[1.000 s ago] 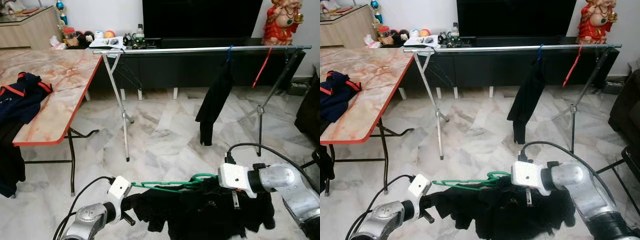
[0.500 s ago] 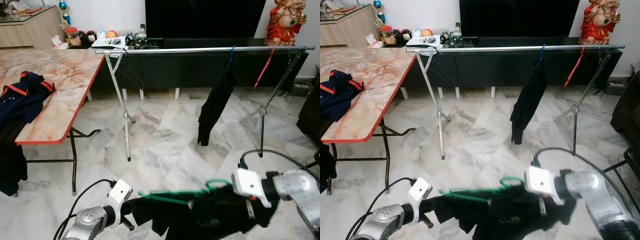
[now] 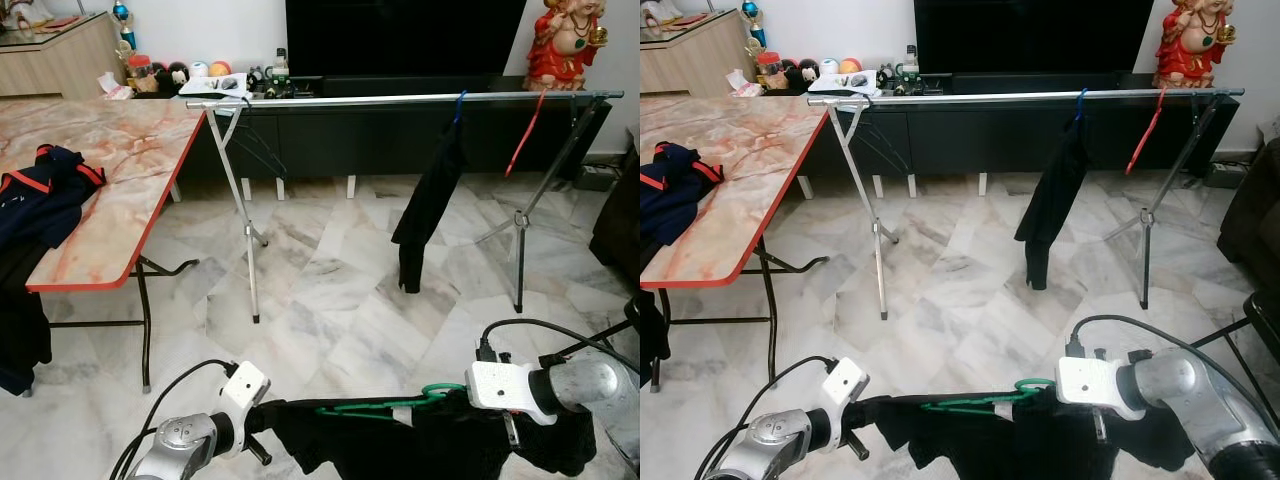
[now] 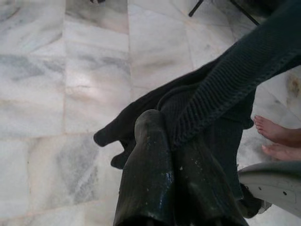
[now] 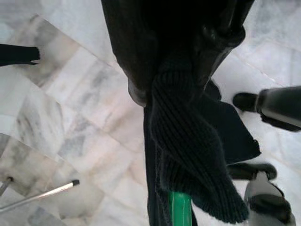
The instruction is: Hang hanger
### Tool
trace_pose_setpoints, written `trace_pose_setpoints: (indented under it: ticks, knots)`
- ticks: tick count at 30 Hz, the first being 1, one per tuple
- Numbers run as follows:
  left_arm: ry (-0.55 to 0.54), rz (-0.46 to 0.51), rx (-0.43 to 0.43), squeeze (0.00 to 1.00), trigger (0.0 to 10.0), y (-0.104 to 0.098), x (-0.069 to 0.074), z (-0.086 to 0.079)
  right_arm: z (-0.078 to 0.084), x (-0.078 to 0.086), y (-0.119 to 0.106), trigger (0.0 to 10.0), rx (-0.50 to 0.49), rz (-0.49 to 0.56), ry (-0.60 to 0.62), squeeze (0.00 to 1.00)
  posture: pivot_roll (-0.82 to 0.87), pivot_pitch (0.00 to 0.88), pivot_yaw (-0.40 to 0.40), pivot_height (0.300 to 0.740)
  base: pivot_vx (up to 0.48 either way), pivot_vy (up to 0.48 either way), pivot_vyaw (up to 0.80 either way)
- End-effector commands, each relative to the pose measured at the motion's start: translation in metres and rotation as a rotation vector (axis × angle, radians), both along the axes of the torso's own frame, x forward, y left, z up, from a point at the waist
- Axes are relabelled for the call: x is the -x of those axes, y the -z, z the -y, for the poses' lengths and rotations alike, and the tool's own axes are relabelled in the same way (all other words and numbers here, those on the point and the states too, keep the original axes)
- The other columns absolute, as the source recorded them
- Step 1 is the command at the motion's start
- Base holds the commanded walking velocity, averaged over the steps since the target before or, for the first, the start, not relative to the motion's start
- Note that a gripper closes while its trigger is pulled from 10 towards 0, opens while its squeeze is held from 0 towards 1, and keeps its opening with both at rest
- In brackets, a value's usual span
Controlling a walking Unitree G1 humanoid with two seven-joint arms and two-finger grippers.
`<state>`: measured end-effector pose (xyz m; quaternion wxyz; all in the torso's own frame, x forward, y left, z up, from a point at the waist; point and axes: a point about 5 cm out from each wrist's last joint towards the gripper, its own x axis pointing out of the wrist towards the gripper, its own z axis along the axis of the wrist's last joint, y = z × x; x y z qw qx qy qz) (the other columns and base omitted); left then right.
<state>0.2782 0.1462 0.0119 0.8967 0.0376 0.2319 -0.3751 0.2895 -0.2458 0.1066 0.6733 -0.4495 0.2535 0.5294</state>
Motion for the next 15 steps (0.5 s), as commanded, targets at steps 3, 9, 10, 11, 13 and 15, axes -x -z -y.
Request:
trace_pose_setpoints:
  ticks: [3,9,10,11,13,15]
  knots:
    - [-0.005,-0.016,-0.048,0.00,0.0,-0.001,0.001,-0.016,0.003,0.001,0.009,0.0,0.031,0.006,0.034,0.00,0.06,0.066,0.036,0.740,0.000,0.000,0.00]
    - [0.056,0.009,-0.025,0.00,0.0,-0.017,-0.007,-0.012,-0.017,-0.001,0.028,0.0,-0.026,0.037,0.066,0.00,0.06,0.063,0.037,0.740,0.000,0.000,0.00]
    - [0.065,0.011,-0.020,0.00,0.0,-0.019,-0.008,-0.012,-0.018,-0.001,0.031,0.0,-0.023,0.041,0.072,0.00,0.06,0.063,0.037,0.740,0.000,0.000,0.00]
    - [0.098,0.020,-0.003,0.00,0.0,-0.026,-0.009,-0.008,-0.024,-0.001,0.038,0.0,-0.050,0.037,0.098,0.00,0.06,0.063,0.037,0.740,0.000,0.000,0.00]
    - [0.120,0.038,0.012,0.00,0.0,-0.033,-0.011,-0.005,-0.030,0.002,0.045,0.0,-0.074,0.014,0.110,0.00,0.06,0.063,0.037,0.740,0.000,0.000,0.00]
    - [0.127,0.047,0.016,0.00,0.0,-0.037,-0.012,-0.004,-0.033,0.003,0.048,0.0,-0.074,0.004,0.104,0.00,0.08,0.061,0.039,0.740,0.000,0.000,0.00]
